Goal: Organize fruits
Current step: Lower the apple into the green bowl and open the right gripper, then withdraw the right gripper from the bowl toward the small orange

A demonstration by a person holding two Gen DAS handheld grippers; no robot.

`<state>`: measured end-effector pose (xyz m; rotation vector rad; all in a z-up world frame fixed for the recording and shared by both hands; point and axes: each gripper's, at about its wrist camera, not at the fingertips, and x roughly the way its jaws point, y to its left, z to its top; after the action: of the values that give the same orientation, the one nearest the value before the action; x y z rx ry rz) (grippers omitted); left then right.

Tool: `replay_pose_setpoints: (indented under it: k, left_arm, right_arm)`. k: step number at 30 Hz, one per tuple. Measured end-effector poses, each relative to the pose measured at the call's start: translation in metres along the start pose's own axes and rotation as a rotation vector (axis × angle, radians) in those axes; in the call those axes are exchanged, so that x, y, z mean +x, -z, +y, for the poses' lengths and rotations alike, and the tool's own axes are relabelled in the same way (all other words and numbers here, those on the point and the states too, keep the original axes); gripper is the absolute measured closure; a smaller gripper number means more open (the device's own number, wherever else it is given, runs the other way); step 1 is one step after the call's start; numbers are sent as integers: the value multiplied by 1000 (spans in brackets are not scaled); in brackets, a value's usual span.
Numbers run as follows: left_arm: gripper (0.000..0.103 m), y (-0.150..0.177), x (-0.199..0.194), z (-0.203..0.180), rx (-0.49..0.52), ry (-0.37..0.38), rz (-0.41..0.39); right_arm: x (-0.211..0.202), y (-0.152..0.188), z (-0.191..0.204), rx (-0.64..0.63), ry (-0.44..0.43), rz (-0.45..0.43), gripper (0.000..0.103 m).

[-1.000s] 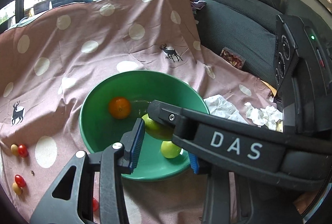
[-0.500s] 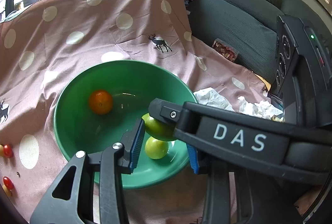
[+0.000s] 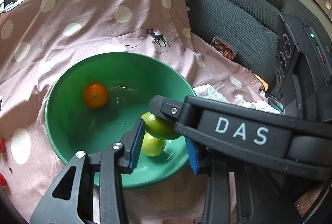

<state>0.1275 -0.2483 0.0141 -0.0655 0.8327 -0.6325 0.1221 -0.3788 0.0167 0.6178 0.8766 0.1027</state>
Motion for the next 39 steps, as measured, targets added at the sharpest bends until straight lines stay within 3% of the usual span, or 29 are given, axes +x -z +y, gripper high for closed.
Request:
replay_pose_setpoints:
  k: [11,22,29,39]
  left_arm:
    - [66,2,-1,4,-30,11,-5]
    - [58,10,-35,14,-34,-53,-44]
    - [54,28,-92,43,-105,-188,-111]
    - [39,85,-186,109,-339,-465,-226]
  right_arm:
    - [1,1,1,12,-17,5,63]
    - [-8,3,14,-23,-9,-42,63]
    - [-10,9,44,-108,-30,-39,63]
    - [-3,38,96,-278,-105,18,46]
